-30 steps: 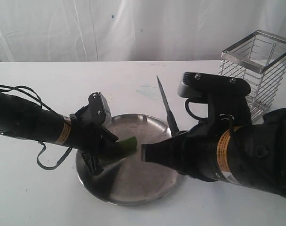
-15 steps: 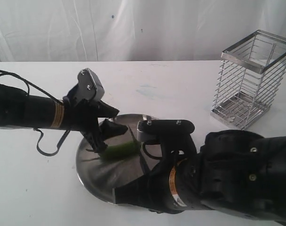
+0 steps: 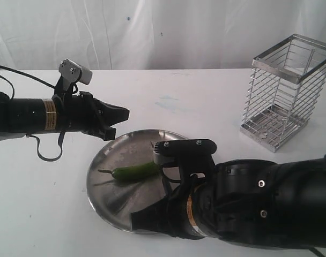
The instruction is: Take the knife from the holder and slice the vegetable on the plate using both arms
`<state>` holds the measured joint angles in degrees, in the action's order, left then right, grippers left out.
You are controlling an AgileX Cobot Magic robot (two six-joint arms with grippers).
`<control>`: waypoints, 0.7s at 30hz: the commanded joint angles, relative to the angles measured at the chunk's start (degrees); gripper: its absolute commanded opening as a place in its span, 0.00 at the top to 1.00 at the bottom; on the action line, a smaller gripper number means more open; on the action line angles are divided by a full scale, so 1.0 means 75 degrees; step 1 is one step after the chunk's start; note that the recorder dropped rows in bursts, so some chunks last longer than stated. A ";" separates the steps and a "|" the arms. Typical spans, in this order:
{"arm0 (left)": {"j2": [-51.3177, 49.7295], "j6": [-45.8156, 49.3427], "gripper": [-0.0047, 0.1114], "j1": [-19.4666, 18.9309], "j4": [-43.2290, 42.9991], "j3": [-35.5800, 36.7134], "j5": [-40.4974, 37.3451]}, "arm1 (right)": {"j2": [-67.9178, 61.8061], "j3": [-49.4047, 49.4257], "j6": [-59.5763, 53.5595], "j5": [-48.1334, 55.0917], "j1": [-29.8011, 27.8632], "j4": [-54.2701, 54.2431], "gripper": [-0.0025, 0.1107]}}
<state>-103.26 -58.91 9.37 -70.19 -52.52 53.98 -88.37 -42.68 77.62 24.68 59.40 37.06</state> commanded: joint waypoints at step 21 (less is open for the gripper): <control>-0.0373 0.0062 0.96 -0.0019 0.0315 -0.0033 0.1544 | -0.0274 0.0005 0.0723 -0.0070 -0.0004 0.0503 0.98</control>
<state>-104.73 -58.46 9.37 -69.09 -52.52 62.02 -90.48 -42.68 82.88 23.67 59.40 40.34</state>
